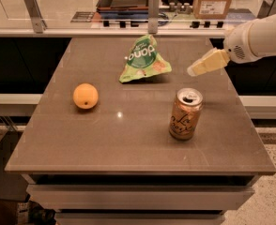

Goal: Pick green jalapeno chip bag

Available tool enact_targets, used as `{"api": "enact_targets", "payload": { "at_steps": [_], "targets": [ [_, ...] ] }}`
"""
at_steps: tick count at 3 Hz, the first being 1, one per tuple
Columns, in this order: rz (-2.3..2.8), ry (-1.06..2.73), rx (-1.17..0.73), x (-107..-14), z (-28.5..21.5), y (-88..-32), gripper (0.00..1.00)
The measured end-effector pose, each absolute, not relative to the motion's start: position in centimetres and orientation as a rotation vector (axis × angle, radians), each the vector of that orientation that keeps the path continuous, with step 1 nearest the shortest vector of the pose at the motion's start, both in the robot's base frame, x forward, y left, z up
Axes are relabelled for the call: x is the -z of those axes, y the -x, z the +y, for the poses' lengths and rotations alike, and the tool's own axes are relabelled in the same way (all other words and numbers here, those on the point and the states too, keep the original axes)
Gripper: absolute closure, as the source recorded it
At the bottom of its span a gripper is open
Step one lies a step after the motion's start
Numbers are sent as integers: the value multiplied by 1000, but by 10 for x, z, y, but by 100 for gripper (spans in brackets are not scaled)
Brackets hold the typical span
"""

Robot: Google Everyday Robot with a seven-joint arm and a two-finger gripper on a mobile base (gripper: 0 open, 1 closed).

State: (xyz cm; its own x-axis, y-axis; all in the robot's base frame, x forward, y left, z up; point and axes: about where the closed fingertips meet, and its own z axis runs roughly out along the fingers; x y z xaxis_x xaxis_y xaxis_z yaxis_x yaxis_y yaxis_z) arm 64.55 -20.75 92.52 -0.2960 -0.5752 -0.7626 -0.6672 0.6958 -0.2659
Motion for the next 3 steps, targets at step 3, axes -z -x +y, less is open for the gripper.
{"api": "enact_targets", "payload": {
  "at_steps": [3],
  "targets": [
    [1984,860,-191,-879,-155,-702,0]
  ]
}}
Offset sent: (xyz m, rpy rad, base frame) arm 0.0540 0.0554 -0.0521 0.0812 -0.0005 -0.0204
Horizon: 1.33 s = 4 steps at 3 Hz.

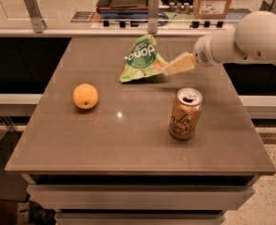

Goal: Pick green jalapeno chip bag

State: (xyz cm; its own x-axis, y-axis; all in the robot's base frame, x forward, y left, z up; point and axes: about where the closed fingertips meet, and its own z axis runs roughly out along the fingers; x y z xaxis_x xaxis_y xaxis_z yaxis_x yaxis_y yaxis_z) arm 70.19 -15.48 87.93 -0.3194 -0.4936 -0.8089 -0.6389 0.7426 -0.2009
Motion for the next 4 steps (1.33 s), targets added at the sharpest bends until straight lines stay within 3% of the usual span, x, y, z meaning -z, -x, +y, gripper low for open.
{"api": "enact_targets", "payload": {
  "at_steps": [4],
  "targets": [
    [2045,816,-340,-870,-77,-757,0]
  ]
}}
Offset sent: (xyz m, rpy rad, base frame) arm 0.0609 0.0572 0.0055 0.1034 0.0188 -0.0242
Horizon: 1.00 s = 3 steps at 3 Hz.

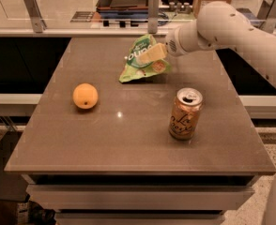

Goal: Pick green jalapeno chip bag

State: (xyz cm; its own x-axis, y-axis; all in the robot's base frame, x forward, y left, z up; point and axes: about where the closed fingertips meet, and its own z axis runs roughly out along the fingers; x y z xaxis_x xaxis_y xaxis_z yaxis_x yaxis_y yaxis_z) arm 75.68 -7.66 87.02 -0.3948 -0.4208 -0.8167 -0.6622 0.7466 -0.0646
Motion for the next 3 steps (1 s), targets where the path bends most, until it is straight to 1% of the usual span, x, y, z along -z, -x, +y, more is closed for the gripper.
{"api": "enact_targets", "payload": {
  "at_steps": [2,3],
  "targets": [
    [2114,869,-410,-848,-55,-756,0],
    [2108,896,-472,-841,-46,-753,17]
  ]
}}
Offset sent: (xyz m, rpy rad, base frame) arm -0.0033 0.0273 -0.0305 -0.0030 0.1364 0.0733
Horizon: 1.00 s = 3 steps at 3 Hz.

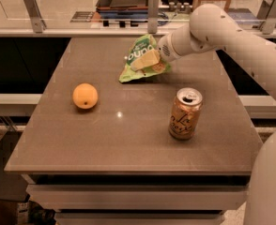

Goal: Pick green jalapeno chip bag

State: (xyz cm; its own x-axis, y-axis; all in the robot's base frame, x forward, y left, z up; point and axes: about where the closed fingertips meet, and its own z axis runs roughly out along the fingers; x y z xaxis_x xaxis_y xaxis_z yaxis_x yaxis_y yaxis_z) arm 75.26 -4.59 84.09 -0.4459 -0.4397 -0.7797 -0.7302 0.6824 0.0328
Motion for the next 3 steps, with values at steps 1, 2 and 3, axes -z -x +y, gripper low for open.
{"api": "enact_targets", "payload": {
  "at_steps": [1,2,3],
  "targets": [
    [2098,920,-522,-835,-40,-746,40],
    [2093,946,-537,-831,-39,-741,63],
    [2083,957,-514,-832,-40,-739,87]
  ]
}}
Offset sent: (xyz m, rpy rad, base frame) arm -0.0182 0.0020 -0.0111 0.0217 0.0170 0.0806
